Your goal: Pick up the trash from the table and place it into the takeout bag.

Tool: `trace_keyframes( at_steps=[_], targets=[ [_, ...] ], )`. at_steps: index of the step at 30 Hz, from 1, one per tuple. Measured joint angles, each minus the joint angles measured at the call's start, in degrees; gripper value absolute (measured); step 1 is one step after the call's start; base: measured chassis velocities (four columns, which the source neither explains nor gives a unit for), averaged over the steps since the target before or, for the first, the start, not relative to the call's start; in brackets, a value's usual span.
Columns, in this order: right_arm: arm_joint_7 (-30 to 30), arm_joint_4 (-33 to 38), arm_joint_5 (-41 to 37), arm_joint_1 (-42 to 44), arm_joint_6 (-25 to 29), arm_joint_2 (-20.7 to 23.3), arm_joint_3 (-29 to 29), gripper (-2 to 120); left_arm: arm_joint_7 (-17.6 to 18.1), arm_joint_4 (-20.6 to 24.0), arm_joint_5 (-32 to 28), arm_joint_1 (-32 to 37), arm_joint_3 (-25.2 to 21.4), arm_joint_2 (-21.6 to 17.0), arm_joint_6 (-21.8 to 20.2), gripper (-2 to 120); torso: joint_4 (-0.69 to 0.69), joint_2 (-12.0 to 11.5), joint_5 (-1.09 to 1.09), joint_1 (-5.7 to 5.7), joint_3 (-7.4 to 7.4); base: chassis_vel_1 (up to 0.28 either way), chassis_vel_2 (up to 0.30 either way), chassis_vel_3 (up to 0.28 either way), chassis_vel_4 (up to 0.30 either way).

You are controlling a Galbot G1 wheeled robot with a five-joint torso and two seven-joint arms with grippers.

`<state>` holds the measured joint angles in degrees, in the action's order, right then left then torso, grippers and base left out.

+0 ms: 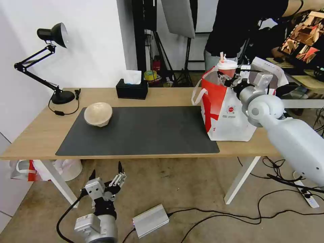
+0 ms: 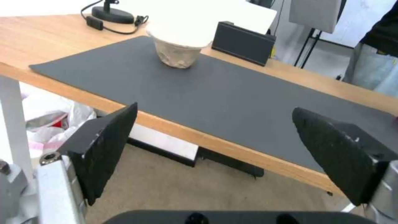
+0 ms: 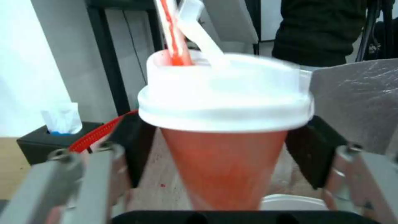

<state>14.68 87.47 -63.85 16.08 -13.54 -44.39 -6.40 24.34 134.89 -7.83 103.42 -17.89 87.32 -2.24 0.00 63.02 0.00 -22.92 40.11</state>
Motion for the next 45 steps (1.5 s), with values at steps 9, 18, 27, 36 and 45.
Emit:
trace_keyframes(
  at_steps=[9,18,27,36,45],
  targets=[
    [0.16,0.41,-0.27,-1.96,-1.27,1.46,-0.9,100,-0.03,0.14,0.02,-0.2,0.22,0.42,0.0,100,0.0,0.0,0.0,0.0,0.0,0.0,0.0,0.0,0.0],
    [0.16,1.43,-0.39,-2.89,-4.46,3.57,-0.99,100,-0.03,0.3,0.19,-0.06,0.19,0.38,-0.01,100,0.0,0.0,0.01,0.0,0.0,0.0,0.0,0.0,0.0],
    [0.31,2.11,-0.33,-3.08,-4.9,4.46,-0.47,100,-0.03,0.72,0.52,0.36,0.21,0.59,-0.01,100,0.0,0.0,0.01,0.0,0.0,0.0,0.0,0.0,0.0],
    [1.79,6.41,-0.38,-0.44,2.09,5.07,0.51,100,-0.04,0.88,0.83,0.84,0.16,0.86,0.0,100,0.0,0.0,0.01,0.0,0.0,0.0,0.0,0.0,0.0],
    [3.79,16.72,4.11,7.71,19.81,6.3,2.29,100,-0.08,0.99,1.2,1.37,0.24,1.1,0.15,100,-0.01,0.0,0.01,0.0,0.0,0.0,0.0,0.0,0.0]
  ],
)
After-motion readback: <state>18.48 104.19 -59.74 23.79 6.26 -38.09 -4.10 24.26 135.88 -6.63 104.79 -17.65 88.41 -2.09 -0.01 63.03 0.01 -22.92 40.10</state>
